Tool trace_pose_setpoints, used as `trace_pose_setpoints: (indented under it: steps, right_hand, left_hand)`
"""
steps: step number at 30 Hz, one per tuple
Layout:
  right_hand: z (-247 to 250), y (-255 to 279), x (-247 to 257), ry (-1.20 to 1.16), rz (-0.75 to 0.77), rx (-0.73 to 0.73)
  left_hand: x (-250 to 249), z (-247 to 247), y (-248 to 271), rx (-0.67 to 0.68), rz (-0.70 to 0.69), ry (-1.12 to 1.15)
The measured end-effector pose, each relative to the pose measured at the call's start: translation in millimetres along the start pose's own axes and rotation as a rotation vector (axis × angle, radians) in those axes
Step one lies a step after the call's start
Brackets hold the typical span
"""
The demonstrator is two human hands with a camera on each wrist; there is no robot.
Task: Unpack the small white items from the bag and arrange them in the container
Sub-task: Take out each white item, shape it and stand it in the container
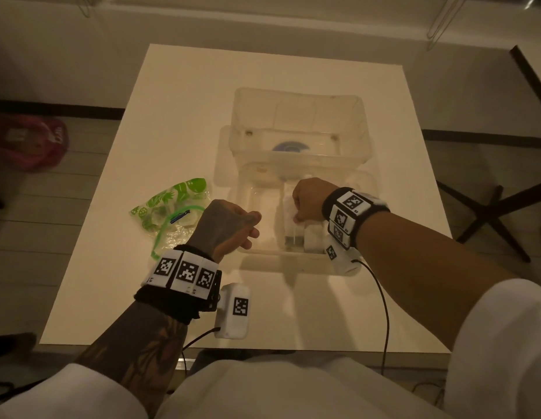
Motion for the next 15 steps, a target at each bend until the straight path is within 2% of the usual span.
trace_pose_setpoints:
  steps: [6,10,15]
  right_hand:
    - [2,1,6,-0.004,0.036,0.032]
    - [-2,-4,3,-0.020,-0.013,0.064]
    - [9,-1,-2,-0.110,0.000,0.020]
  left_hand:
    - [3,4,0,-0.021,-0.004,0.000]
    - [4,6,2,-0.036,-0.024,-0.008]
    - [8,13,1,-0.114,-0.058,-0.015]
Point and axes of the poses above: each hand's wrist, its own y-axis away from the middle knuckle, its own z-axis out of the back of the hand, x = y × z, the point moved 5 cm from there along -y, towards the middle knuckle, and after that the axes turned 3 degrees about x, right-handed, at the moved point
